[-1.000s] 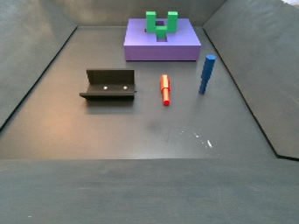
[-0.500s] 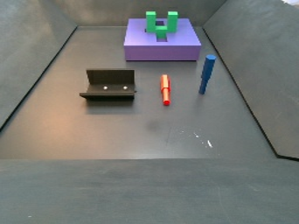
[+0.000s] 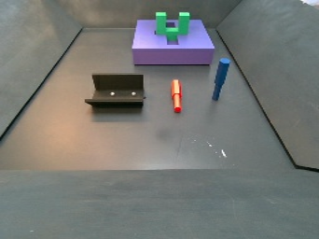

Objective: Pick up the brown object. Move up. Place the brown object on the fixture. Regrasp the brown object. Move to above the board. Insert the brown object.
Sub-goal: Insert the brown object.

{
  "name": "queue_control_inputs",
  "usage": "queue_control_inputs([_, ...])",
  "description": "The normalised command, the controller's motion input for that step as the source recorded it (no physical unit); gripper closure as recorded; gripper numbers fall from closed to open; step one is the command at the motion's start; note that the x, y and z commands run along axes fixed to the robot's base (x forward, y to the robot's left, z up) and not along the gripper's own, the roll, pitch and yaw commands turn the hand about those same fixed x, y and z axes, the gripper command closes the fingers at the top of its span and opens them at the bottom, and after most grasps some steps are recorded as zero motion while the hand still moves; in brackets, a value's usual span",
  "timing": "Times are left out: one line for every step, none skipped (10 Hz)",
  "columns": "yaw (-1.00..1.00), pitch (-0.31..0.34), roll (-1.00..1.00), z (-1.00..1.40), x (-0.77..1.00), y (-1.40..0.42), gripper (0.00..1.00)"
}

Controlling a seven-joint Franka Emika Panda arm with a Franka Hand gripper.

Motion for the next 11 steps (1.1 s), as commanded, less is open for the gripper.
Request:
queue_control_inputs([-0.89,-0.119,-0.23,-0.08,-0.01,-0.06,1.00])
queue_control_inputs([-0.78,-0.161,-0.33,-0.16,-0.10,-0.04,1.00])
queue_control_inputs([-0.73,-0.163,-0.37,-0.14,-0.11,-0.05,1.00])
queue_control_inputs([-0.78,-0.164,-0.33,-0.09,-0.08,-0.06,1.00])
queue_control_inputs([-0.82,-0.156,-0.29,-0.05,-0.04,-0.07,1.00])
queue_control_inputs([-0.85,-0.150,-0.26,-0.02,-0.01,-0.07,1.00])
queue_control_inputs([-0.90,-0.163,-0.22,-0.03,0.00,-0.07,1.00])
queue_control_inputs([-0.97,-0.134,-0.13,-0.10,0.00,-0.03,1.00])
queue_control_inputs([-0.98,-0.130,-0.06,-0.07,0.00,0.00,1.00])
queue_control_inputs([-1.00,-0.136,-0.05,-0.10,0.00,0.00,1.00])
queue_control_inputs([-1.00,-0.133,-0.06,-0.12,0.00,0.00,1.00])
